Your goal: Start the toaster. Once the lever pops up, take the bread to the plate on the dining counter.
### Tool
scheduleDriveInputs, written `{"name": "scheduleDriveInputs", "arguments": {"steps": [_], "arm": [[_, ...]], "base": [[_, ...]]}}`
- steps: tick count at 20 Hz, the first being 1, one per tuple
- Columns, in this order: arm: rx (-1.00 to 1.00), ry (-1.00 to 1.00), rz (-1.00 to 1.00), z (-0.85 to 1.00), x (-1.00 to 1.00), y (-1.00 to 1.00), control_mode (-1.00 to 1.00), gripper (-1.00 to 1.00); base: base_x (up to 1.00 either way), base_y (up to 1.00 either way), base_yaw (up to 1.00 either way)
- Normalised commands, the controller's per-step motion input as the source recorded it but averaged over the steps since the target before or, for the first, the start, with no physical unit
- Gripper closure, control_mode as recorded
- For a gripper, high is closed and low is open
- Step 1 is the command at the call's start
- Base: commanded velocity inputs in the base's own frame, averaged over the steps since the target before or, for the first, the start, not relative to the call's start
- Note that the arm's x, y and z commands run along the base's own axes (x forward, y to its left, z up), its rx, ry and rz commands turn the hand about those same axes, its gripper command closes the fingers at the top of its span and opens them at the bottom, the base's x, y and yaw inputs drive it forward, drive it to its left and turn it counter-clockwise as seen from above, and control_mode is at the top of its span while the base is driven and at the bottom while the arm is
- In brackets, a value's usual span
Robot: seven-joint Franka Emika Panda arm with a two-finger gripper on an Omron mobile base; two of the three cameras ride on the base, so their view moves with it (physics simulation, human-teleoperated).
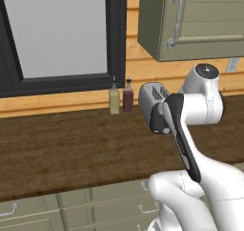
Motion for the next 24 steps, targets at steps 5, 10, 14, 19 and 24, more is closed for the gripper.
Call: {"name": "scheduleDriveInputs", "arguments": {"steps": [5,10,14,19,24], "arm": [[0.0,0.01,0.0,0.0,-0.73,0.3,-1.0,1.0],[0.0,0.0,0.0,0.0,-0.4,0.01,-1.0,1.0],[0.0,0.0,0.03,0.0,-0.11,-0.03,-1.0,1.0],[0.0,0.0,0.02,0.01,0.0,-0.03,-1.0,1.0],[0.0,0.0,0.0,0.0,0.0,0.0,1.0,1.0]], "base": [[0.0,0.0,0.0],[0.0,0.0,0.0],[0.0,0.0,0.0],[0.0,0.0,0.0],[0.0,0.0,0.0]]}}
